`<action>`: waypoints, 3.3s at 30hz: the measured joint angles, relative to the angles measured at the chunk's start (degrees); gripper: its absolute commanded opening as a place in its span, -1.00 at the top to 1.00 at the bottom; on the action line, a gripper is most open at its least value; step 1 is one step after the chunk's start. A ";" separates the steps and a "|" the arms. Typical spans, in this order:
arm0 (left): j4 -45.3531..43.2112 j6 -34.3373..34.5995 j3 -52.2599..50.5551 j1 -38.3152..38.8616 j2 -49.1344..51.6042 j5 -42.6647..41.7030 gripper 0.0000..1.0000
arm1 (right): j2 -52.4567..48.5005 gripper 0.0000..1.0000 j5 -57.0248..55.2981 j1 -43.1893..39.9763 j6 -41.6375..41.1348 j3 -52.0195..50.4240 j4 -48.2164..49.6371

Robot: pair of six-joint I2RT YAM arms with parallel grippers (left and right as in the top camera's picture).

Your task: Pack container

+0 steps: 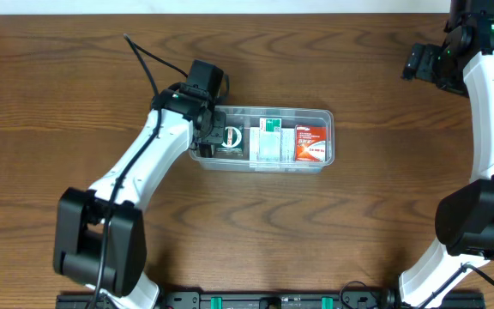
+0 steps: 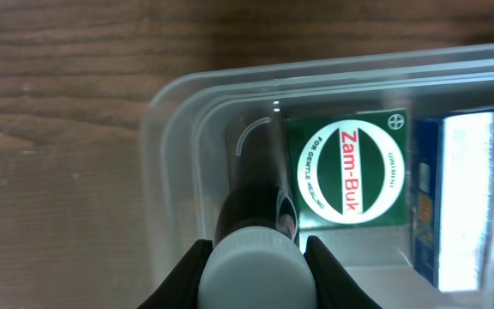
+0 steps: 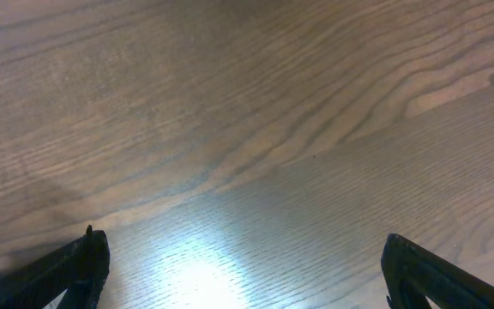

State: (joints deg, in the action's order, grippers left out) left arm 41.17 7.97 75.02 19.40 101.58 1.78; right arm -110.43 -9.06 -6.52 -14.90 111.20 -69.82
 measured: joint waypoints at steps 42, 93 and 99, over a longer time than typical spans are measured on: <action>-9.27 1.03 0.07 0.20 -16.72 1.25 -0.96 | 0.00 -0.98 0.02 0.00 0.00 0.00 -0.02; -57.00 1.07 -55.47 -7.50 -92.72 10.62 -0.96 | 0.00 -0.99 0.00 0.00 0.00 -0.02 0.00; -73.26 1.09 -66.79 -10.88 -94.25 7.56 -0.96 | 0.00 -0.98 0.02 0.00 0.00 -0.02 0.00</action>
State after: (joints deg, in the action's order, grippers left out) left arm -32.10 9.06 8.23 8.51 7.33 9.34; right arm -110.43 -9.04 -6.52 -14.90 111.18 -69.82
